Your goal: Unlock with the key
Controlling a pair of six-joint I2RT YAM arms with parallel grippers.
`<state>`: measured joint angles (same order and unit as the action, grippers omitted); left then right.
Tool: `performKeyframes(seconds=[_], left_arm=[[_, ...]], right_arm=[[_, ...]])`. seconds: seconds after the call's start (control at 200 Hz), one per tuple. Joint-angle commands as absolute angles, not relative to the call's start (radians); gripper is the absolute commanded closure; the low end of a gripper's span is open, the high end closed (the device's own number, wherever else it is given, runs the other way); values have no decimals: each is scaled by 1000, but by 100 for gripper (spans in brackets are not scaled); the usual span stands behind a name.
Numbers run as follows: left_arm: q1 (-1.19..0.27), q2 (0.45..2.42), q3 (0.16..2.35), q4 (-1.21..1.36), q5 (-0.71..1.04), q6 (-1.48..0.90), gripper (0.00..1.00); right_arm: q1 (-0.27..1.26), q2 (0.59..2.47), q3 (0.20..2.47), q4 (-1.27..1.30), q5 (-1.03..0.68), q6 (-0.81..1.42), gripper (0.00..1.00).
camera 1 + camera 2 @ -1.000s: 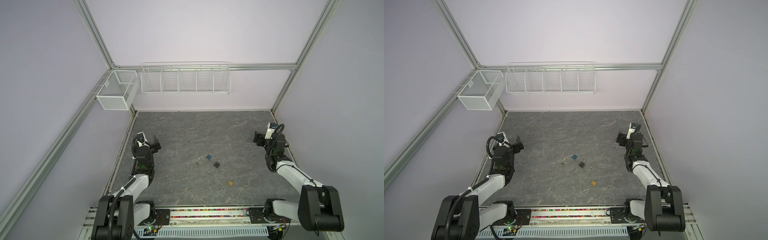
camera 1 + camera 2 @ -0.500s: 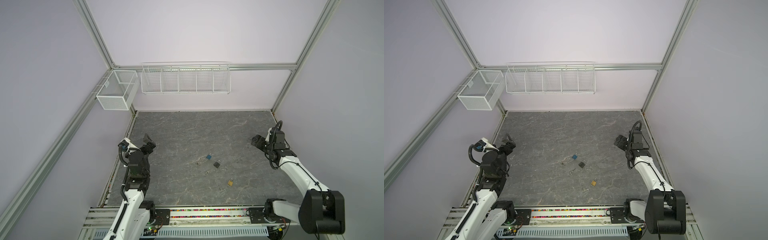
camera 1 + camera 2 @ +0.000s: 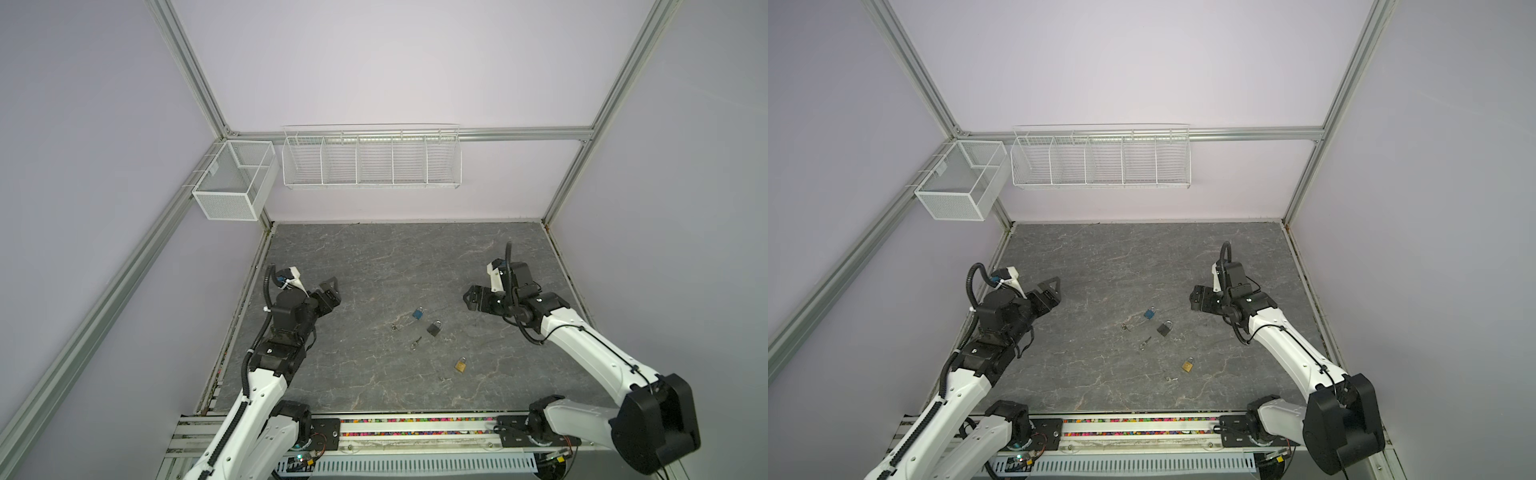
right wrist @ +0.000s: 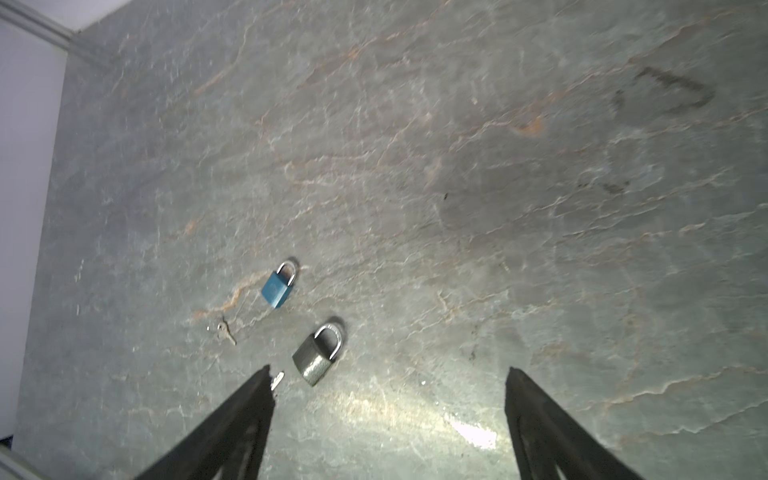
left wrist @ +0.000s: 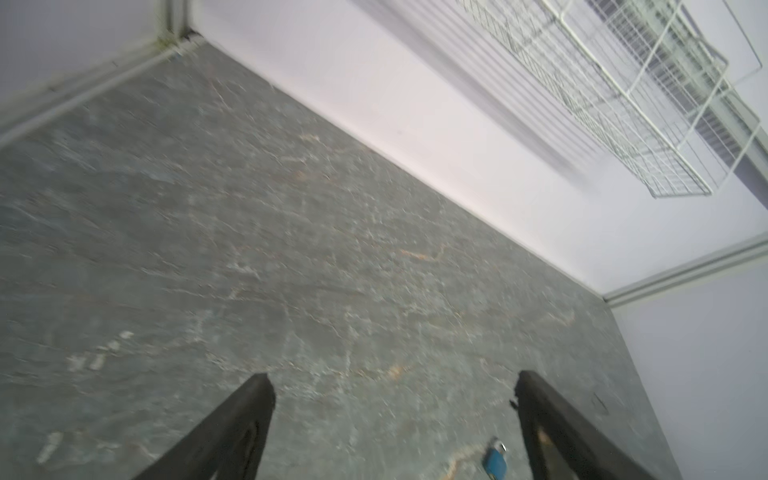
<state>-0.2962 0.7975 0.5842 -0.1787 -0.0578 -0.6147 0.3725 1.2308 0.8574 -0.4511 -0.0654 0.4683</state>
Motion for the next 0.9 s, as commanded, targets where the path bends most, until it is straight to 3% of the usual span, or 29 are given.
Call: performKeyframes(seconds=[0.0, 0.29, 0.59, 0.895], left_arm=[[-399, 859, 633, -329, -66, -655, 15], [-683, 1165, 761, -350, -105, -695, 29], [-753, 1507, 916, -388, -68, -722, 46], [-783, 1668, 966, -384, -73, -704, 59]], right_arm=[[453, 1212, 854, -511, -52, 485, 12], [642, 1226, 801, -457, -13, 572, 12], [700, 1212, 779, -407, 15, 625, 11], [707, 1210, 778, -410, 35, 630, 12]])
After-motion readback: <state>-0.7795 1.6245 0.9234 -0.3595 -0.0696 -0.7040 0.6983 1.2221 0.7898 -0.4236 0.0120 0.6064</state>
